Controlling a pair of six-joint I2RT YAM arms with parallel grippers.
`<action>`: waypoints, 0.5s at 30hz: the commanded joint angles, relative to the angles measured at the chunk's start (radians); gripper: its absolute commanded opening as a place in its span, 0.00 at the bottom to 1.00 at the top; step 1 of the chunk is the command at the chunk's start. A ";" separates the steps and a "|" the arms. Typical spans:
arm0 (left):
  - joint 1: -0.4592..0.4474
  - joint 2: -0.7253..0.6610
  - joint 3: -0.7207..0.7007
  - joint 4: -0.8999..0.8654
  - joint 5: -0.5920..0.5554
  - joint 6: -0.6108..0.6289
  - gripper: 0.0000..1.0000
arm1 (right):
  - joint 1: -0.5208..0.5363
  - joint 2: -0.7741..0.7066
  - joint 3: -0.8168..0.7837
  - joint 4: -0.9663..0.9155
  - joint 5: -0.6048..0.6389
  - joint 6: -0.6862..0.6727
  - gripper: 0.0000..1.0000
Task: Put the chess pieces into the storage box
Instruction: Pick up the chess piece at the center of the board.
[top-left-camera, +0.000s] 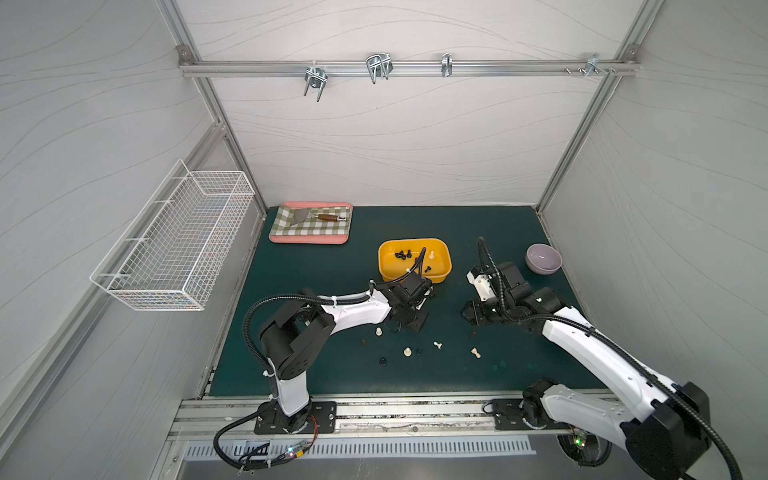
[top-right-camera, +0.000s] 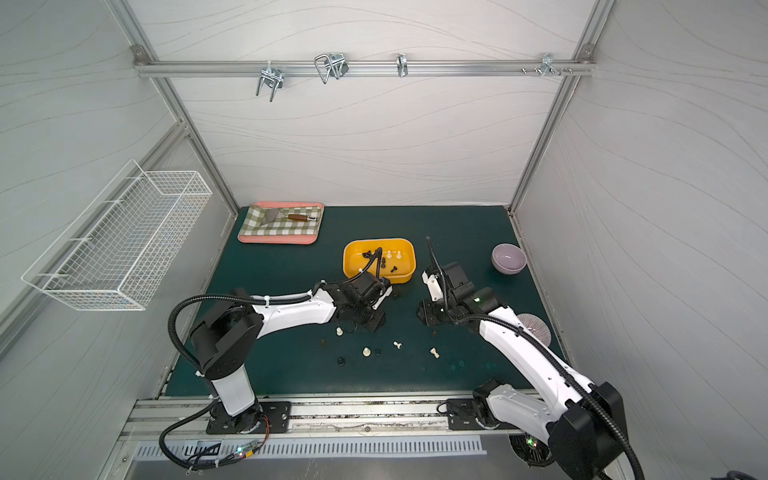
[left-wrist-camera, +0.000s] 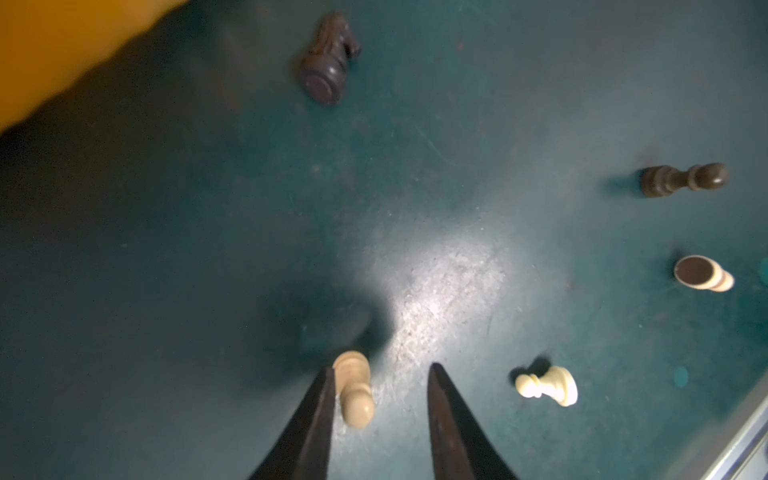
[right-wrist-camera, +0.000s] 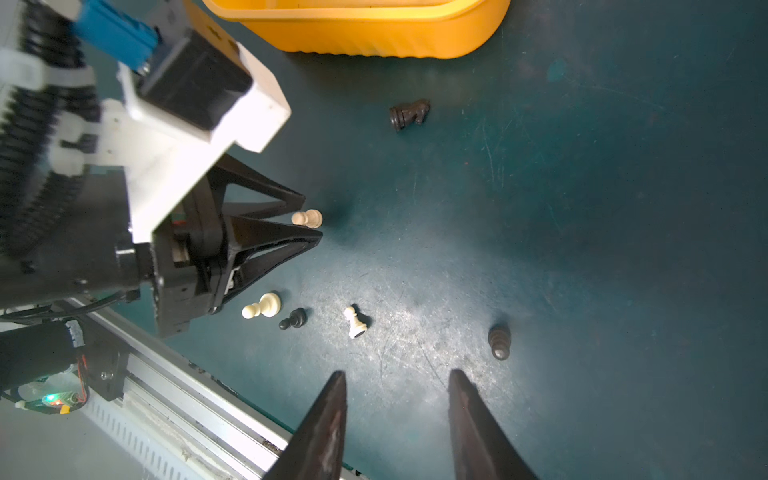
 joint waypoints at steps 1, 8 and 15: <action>-0.005 0.020 0.041 -0.006 -0.028 0.000 0.34 | -0.012 -0.002 -0.012 0.003 -0.016 -0.018 0.42; -0.007 0.041 0.045 -0.004 -0.026 0.004 0.21 | -0.023 0.002 -0.011 0.006 -0.023 -0.024 0.42; -0.008 0.032 0.026 -0.005 -0.039 0.002 0.12 | -0.037 0.001 -0.013 0.001 -0.029 -0.033 0.42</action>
